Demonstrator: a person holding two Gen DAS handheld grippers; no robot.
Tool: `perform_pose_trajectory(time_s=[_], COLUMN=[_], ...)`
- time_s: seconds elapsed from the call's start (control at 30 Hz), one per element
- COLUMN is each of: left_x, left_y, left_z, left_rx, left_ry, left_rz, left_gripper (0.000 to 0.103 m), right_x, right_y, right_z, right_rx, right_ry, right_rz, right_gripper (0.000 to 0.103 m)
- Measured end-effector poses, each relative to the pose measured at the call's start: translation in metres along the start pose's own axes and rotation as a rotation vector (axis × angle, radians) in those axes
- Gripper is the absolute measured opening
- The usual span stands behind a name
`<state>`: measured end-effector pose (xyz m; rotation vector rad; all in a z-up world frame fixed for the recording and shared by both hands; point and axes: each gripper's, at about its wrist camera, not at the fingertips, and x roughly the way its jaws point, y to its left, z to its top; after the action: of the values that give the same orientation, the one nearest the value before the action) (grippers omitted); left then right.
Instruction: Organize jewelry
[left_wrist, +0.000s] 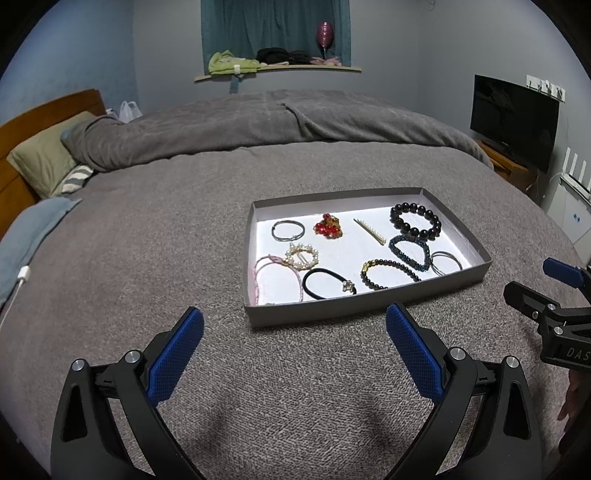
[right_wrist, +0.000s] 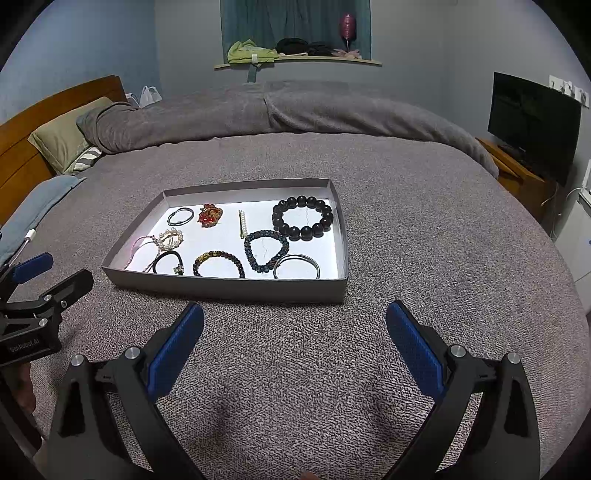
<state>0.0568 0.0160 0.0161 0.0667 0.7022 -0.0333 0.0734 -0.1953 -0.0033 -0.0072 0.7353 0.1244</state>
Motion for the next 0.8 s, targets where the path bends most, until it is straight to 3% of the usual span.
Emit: perform_pose_trajectory(time_s=[0.8], left_x=[0.0018], left_y=[-0.0009], left_z=[-0.0014], left_rx=[0.006], left_ry=[0.006], left_rz=[0.000], left_gripper=[0.098], right_x=[-0.0008], right_y=[0.0005], right_z=[-0.0003], right_rx=[-0.002], right_ry=[-0.001], right_rz=[0.000], right_gripper=[0.098])
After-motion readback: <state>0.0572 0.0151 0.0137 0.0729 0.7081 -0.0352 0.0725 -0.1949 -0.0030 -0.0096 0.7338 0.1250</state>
